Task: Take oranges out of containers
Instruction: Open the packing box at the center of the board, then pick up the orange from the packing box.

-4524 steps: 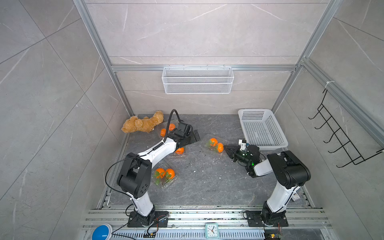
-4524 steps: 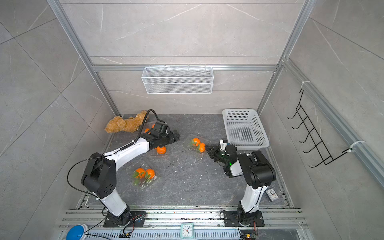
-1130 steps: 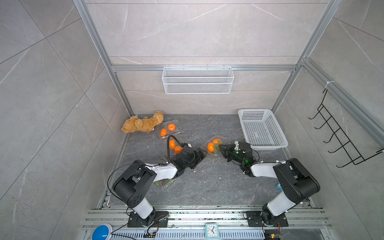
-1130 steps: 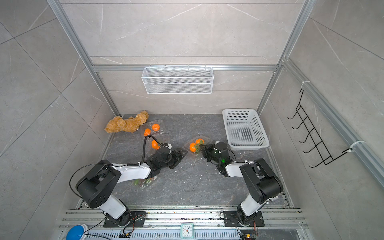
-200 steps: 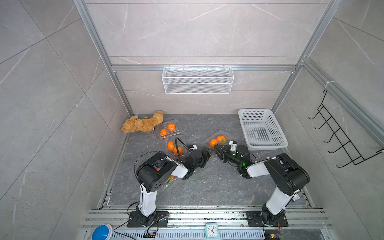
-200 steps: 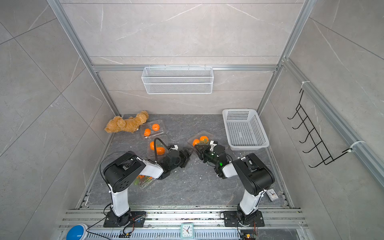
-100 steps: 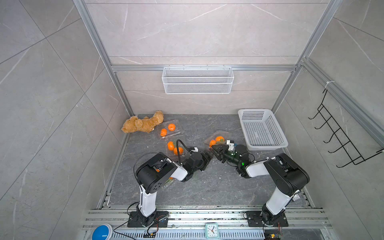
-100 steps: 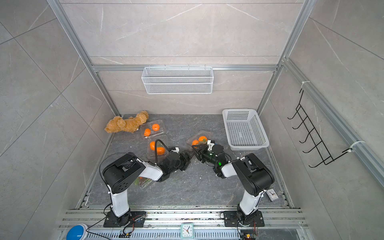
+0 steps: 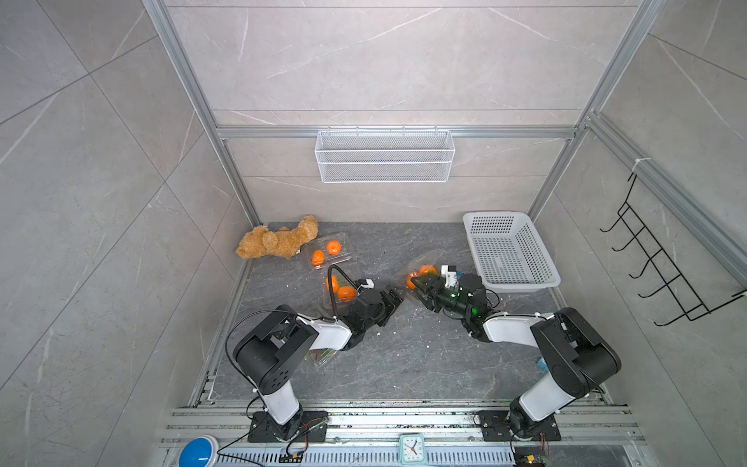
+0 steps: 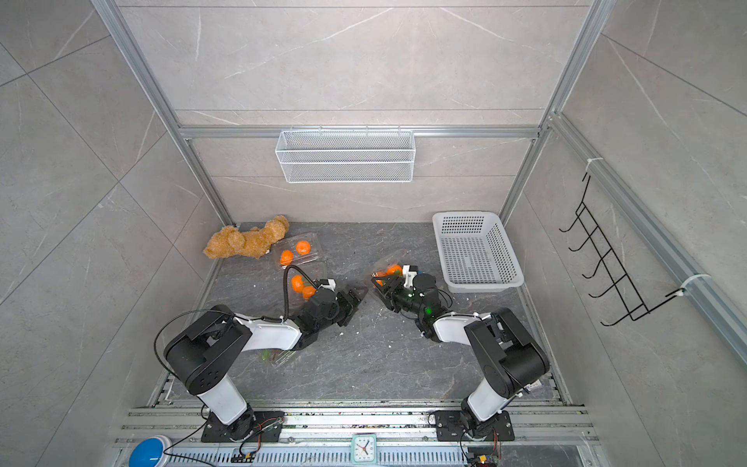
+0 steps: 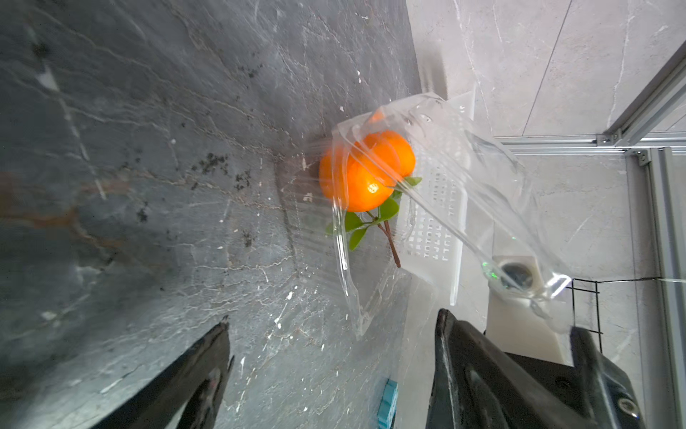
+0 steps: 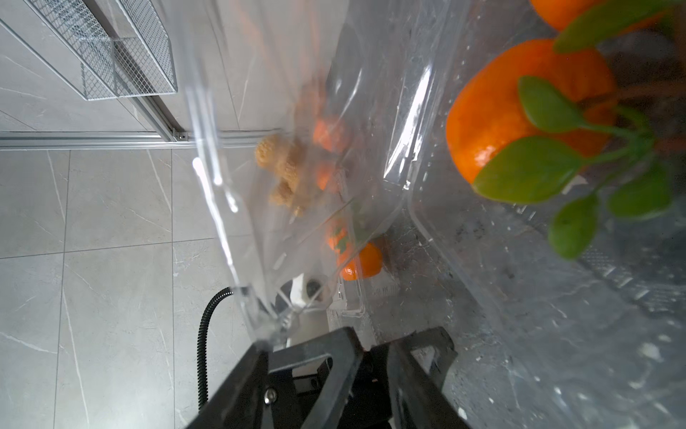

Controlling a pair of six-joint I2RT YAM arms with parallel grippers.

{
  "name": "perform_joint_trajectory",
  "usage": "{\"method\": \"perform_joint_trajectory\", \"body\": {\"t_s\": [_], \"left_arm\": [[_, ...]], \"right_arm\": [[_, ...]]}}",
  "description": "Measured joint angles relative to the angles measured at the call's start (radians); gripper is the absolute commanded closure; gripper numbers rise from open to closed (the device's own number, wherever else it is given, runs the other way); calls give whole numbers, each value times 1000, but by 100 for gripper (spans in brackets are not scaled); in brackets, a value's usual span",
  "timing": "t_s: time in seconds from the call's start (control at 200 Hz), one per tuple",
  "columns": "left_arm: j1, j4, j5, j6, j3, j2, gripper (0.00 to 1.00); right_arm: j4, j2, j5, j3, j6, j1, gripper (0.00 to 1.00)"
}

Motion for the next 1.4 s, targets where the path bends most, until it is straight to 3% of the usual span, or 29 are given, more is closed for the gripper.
{"method": "perform_joint_trajectory", "body": {"t_s": [0.219, 0.399, 0.524, 0.708, 0.988, 1.397], "left_arm": [[30, -81, 22, 30, -1, -36, 3], [66, -203, 38, 93, 10, -117, 1], [90, -258, 48, 128, 35, -148, 1], [130, -353, 100, 177, 98, -154, 1], [137, -403, 165, 230, 224, -149, 1], [73, -319, 249, 197, 252, -5, 1]], "right_arm": [[-109, -55, -13, 3, -72, -16, 23], [-312, -159, -14, 46, -204, -27, 4], [-455, -193, -11, 138, -314, -28, 0], [-783, -191, 64, 338, -520, -28, 4], [-1198, -51, 267, 608, -841, -29, 29], [-1452, 183, 418, 737, -1069, -9, 39]]}}
